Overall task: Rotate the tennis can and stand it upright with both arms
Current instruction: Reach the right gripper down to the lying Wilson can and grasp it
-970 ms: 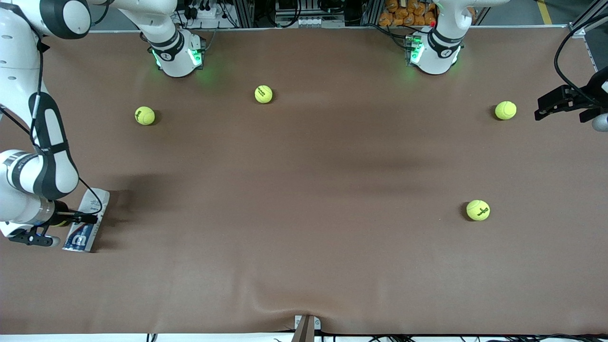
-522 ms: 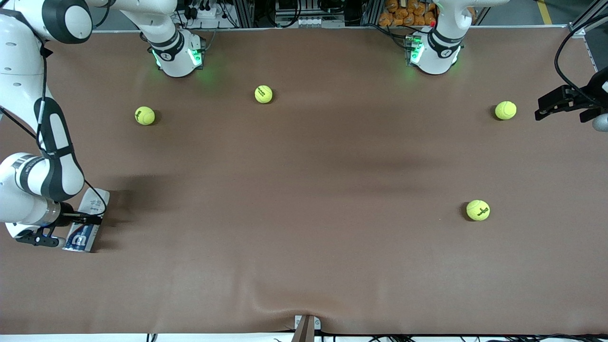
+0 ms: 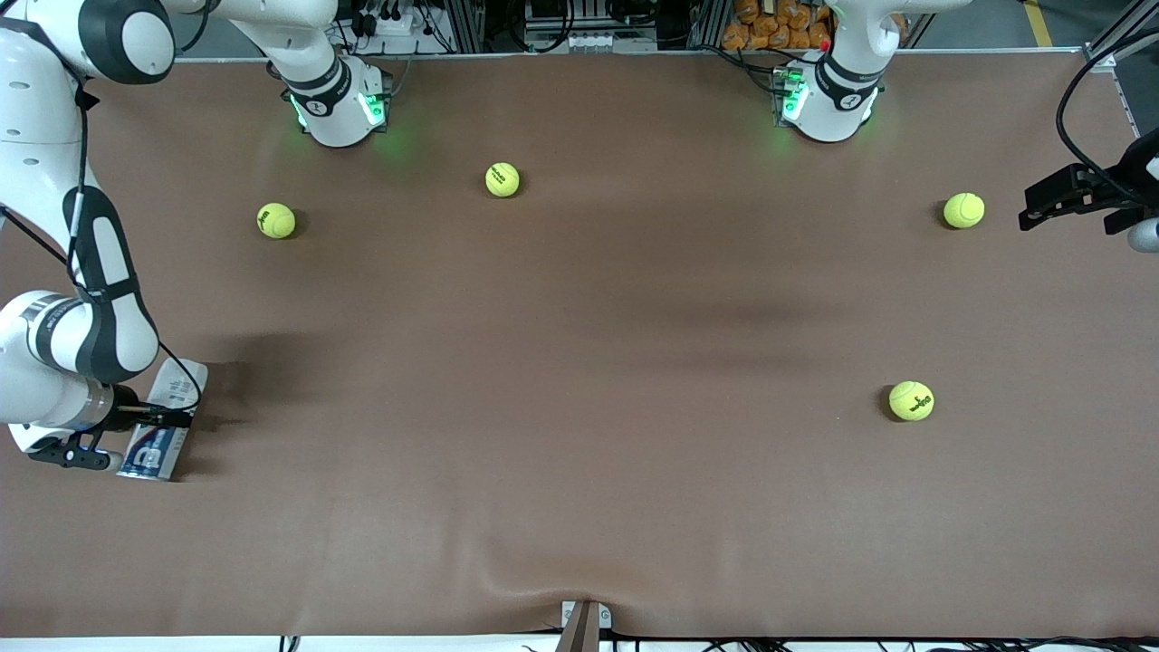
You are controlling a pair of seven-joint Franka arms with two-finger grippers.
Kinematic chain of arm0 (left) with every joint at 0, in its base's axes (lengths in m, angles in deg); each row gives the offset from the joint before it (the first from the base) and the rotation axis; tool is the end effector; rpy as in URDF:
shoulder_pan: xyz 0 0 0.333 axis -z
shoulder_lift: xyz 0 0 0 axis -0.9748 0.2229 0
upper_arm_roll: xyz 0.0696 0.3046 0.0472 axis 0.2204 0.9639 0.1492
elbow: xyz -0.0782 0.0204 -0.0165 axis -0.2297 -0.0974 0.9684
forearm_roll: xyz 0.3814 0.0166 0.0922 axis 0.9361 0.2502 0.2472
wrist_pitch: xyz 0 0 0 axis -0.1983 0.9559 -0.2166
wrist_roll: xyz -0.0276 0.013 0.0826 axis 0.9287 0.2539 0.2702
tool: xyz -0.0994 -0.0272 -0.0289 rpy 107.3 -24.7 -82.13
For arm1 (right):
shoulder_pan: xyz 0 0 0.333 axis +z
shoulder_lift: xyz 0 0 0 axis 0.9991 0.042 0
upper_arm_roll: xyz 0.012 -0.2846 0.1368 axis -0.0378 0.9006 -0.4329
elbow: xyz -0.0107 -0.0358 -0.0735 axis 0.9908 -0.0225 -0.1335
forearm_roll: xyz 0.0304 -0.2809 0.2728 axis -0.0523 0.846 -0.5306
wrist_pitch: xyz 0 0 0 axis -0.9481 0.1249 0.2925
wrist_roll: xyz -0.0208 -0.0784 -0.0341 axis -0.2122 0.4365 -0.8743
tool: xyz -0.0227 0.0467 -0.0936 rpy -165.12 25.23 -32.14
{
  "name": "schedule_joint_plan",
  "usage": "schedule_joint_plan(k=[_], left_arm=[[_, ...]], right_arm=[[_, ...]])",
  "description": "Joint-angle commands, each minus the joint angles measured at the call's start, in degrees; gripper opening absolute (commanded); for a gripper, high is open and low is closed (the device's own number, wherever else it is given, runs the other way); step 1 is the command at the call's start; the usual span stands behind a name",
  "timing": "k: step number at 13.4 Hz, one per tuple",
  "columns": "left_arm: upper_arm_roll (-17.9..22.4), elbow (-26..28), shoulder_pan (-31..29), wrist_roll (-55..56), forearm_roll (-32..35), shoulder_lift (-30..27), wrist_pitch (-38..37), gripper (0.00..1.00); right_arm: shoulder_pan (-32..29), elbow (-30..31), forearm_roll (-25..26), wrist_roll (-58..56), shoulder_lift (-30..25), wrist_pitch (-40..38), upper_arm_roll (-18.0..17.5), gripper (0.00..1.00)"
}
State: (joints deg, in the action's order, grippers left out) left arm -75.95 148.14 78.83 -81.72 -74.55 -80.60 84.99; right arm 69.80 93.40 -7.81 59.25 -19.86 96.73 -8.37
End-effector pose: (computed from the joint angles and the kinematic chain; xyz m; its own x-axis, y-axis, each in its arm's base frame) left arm 0.5474 0.0074 0.6307 0.9950 -0.0647 -0.0763 -0.0652 -0.9979 -0.0040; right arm 0.6718 -0.2188 0.1981 0.9855 -0.1634 -0.0456 -0.1617 -0.9860 0.0403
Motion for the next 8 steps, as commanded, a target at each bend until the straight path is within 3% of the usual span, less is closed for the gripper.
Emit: schedule_joint_plan(k=[1,5,8], left_arm=[[-0.5,-0.6,-0.5,-0.4,0.6,0.2,-0.8,1.0],[-0.5,-0.6,-0.5,-0.4,0.5,0.2,-0.8,1.0],[-0.5,-0.6,-0.5,-0.4,0.5,0.2,-0.8,1.0]], right_arm=[[-0.9,-0.1,0.3,-0.4,0.0,-0.1,-1.3,0.87],[-0.7,-0.1,0.3,-0.6,-1.5,-1.8,-1.6,0.87],[-0.7,-0.1,0.3,-0.6,-2.3,-3.1,-1.7,0.63]])
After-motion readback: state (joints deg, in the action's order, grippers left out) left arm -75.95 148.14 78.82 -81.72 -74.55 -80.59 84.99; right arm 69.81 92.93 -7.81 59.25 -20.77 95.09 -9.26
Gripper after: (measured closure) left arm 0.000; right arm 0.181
